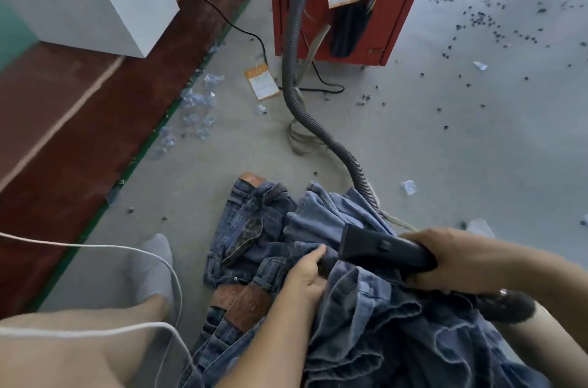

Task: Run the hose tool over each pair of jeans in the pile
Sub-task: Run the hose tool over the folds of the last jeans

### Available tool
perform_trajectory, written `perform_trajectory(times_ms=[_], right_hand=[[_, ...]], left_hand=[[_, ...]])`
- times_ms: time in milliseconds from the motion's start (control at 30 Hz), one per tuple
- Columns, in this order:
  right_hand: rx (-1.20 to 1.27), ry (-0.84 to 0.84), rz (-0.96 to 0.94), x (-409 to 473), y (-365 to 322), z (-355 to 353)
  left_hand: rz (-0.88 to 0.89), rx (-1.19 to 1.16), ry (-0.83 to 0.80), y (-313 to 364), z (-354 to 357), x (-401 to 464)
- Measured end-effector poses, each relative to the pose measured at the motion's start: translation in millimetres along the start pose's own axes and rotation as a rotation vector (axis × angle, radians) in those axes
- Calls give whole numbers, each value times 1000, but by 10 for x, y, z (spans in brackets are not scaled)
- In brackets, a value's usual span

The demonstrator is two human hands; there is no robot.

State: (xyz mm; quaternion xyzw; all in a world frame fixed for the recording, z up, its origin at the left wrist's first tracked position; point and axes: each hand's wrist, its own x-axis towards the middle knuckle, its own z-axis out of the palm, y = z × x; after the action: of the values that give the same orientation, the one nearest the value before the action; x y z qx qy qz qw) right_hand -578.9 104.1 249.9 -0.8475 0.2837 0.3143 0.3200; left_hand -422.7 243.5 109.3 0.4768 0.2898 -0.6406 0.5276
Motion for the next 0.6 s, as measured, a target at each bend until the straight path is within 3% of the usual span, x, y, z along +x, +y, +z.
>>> perform_trajectory(times_ms=[200, 267, 333, 433, 600], right_hand=[[157, 216, 103, -140, 175, -246], [229, 332, 124, -185, 162, -315], [284, 397, 140, -237, 147, -360], [286, 420, 111, -316, 153, -377], [68, 361, 89, -458, 129, -303]], left_hand=[[401, 428, -81, -89, 94, -17], [508, 618, -86, -132, 159, 15], [549, 662, -120, -144, 208, -42], [615, 728, -144, -200, 227, -49], [745, 782, -170, -274, 253, -18]])
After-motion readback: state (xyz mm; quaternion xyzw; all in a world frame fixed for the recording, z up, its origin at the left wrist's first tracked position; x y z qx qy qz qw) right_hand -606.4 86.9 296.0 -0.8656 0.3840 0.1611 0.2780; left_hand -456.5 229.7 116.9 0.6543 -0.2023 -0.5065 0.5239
